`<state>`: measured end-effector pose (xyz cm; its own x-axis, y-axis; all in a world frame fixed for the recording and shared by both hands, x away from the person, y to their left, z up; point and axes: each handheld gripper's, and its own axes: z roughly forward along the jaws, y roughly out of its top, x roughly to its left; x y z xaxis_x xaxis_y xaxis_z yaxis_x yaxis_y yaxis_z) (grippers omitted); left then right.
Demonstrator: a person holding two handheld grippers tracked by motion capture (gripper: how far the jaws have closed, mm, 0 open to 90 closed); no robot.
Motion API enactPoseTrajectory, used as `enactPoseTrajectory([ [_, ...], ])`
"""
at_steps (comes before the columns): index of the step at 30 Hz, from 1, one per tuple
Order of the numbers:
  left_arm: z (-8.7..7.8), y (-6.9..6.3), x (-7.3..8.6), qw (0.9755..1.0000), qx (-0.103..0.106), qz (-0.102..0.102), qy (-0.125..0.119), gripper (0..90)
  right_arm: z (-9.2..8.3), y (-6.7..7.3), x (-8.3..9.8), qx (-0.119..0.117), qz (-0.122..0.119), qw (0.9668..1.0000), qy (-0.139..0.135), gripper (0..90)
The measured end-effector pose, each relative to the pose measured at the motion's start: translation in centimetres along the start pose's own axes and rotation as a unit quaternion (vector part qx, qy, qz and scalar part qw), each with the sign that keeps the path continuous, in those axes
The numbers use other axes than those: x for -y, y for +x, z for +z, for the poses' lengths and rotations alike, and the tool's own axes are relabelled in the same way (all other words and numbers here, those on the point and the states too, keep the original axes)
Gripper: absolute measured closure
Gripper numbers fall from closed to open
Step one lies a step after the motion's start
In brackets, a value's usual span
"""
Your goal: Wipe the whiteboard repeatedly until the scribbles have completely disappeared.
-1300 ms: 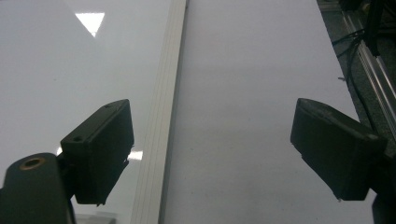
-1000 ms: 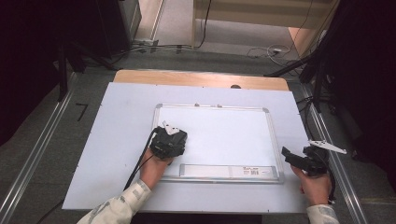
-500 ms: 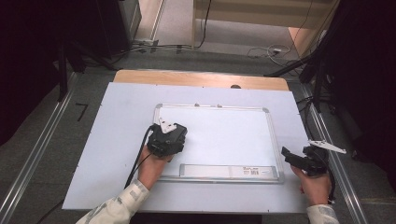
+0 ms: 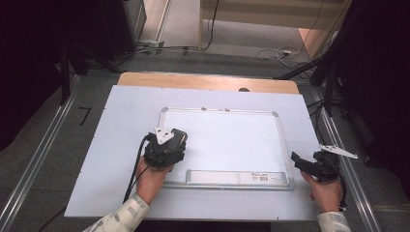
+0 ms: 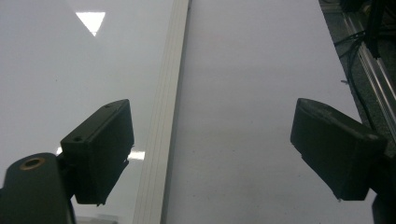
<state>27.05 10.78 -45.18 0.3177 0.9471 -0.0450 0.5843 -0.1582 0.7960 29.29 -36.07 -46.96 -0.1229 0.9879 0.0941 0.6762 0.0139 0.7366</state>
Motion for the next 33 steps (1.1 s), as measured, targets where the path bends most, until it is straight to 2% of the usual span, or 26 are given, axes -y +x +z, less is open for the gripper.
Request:
enactPoseTrajectory([
  [7, -0.2, 0.1, 0.6, 0.9998, -0.013, -0.011, 0.002, 40.5, 0.0, 0.1, 0.0, -0.001, -0.001, 1.0000, -0.001, 12.1],
  [17, 0.3, 0.2, 1.5, 0.9993, -0.030, -0.021, 0.013, 40.5, 0.0, 0.1, 0.0, 0.000, -0.001, 1.0000, 0.000, 12.1],
  [23, 0.8, 0.5, 2.1, 0.9982, -0.036, -0.041, 0.023, 40.4, 0.0, 0.1, 0.0, 0.000, -0.003, 1.0000, -0.001, 12.1],
  [33, 1.1, 0.3, 2.8, 0.9976, -0.046, -0.046, 0.025, 40.4, 0.0, 0.1, 0.0, 0.000, -0.001, 1.0000, 0.000, 12.1],
])
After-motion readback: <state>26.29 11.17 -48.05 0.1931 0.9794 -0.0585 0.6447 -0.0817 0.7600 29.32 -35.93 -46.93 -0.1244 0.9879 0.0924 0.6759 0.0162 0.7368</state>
